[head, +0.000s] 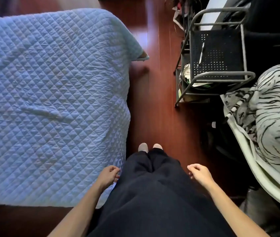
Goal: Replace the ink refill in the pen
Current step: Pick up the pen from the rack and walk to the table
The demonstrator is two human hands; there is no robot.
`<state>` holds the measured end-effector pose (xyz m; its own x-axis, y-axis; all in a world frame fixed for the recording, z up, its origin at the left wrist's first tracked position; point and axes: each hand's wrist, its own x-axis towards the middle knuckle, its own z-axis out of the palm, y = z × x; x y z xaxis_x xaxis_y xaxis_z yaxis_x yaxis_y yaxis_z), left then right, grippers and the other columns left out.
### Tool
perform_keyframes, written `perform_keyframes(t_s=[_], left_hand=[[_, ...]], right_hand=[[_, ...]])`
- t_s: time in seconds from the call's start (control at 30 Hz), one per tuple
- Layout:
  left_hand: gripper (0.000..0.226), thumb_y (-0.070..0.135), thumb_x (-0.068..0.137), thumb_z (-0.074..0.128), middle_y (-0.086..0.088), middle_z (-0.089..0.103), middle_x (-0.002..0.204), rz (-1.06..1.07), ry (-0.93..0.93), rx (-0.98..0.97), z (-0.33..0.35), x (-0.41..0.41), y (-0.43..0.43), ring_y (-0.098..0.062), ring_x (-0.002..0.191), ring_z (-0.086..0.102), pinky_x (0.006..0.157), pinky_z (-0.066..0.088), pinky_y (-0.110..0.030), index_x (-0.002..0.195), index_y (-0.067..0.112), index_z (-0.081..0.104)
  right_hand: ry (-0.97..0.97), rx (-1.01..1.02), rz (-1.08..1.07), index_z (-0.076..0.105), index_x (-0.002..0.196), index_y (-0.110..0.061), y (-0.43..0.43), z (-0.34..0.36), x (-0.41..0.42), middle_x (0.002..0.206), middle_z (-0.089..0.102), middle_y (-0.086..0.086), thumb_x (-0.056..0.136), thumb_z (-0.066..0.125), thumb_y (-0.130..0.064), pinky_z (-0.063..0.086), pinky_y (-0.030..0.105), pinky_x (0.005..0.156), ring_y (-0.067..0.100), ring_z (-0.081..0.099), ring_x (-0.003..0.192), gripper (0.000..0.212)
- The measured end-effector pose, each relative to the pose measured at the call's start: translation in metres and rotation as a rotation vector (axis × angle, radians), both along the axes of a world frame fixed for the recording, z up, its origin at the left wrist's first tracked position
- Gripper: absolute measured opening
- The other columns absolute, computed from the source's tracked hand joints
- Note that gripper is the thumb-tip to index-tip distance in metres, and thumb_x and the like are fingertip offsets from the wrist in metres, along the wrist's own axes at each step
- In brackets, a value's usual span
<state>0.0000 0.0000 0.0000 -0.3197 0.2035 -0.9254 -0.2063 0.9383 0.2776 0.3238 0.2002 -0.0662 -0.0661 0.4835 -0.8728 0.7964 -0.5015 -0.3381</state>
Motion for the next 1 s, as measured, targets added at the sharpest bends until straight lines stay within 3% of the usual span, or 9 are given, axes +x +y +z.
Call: perform_keyframes(t_s=[0.27,0.37,0.5,0.63,0.73,0.83,1.0], left_hand=[[0.023,0.005,0.107,0.048,-0.01,0.047,0.066,-0.124,0.031,-0.102,0.001,-0.036,0.015,-0.017,0.052,0.039,0.044,0.031,-0.022,0.086,0.001,0.055],[0.022,0.007,0.105,0.052,-0.014,0.055,0.075,-0.176,0.057,-0.106,-0.01,-0.064,0.032,-0.018,0.058,0.046,0.044,0.034,-0.016,0.085,0.001,0.06],[0.026,0.01,0.103,0.054,-0.007,0.058,0.081,-0.279,0.095,-0.097,-0.026,-0.112,0.071,-0.015,0.071,0.047,0.054,0.034,-0.02,0.078,0.009,0.059],[0.036,0.007,0.102,0.051,-0.01,0.049,0.069,-0.435,0.066,-0.077,-0.031,-0.163,0.14,-0.017,0.064,0.044,0.057,0.033,-0.028,0.067,0.01,0.05],[0.039,0.002,0.105,0.046,-0.012,0.048,0.061,-0.376,0.064,0.021,-0.027,-0.196,0.206,-0.018,0.047,0.044,0.046,0.037,-0.024,0.066,0.008,0.05],[0.025,0.009,0.107,0.05,-0.007,0.058,0.067,-0.204,0.053,0.137,-0.019,-0.222,0.275,-0.011,0.049,0.052,0.042,0.043,-0.014,0.083,0.008,0.059],[0.019,0.013,0.106,0.053,-0.009,0.064,0.077,-0.15,0.069,0.222,-0.016,-0.255,0.359,-0.009,0.053,0.057,0.043,0.043,-0.009,0.091,0.01,0.064]], right_hand=[[0.115,0.176,-0.004,0.076,0.092,-0.02,0.112,0.017,-0.108,0.073,0.074,-0.002,0.1,0.068,-0.025,0.049,0.028,0.065,0.013,0.065,0.062,0.014],[0.137,0.204,-0.004,0.076,0.092,-0.019,0.144,0.019,-0.138,0.074,0.073,-0.002,0.101,0.067,-0.024,0.049,0.028,0.066,0.013,0.064,0.062,0.014],[0.076,0.185,-0.021,0.076,0.094,-0.013,0.167,0.015,-0.15,0.075,0.072,0.002,0.104,0.065,-0.019,0.048,0.028,0.064,0.016,0.063,0.061,0.015],[-0.021,0.136,-0.049,0.075,0.091,-0.009,0.175,0.012,-0.142,0.079,0.072,0.009,0.104,0.066,-0.013,0.049,0.029,0.065,0.017,0.062,0.061,0.017],[-0.09,0.087,-0.069,0.078,0.099,-0.002,0.175,0.016,-0.136,0.091,0.075,0.015,0.104,0.068,-0.009,0.049,0.029,0.067,0.02,0.064,0.074,0.014],[-0.122,0.022,-0.075,0.078,0.106,0.003,0.182,0.019,-0.138,0.108,0.076,0.018,0.105,0.066,-0.009,0.048,0.035,0.086,0.031,0.068,0.103,0.017],[-0.124,-0.034,-0.118,0.078,0.103,0.002,0.224,0.016,-0.166,0.105,0.075,0.018,0.105,0.066,-0.009,0.047,0.035,0.085,0.031,0.066,0.101,0.017]])
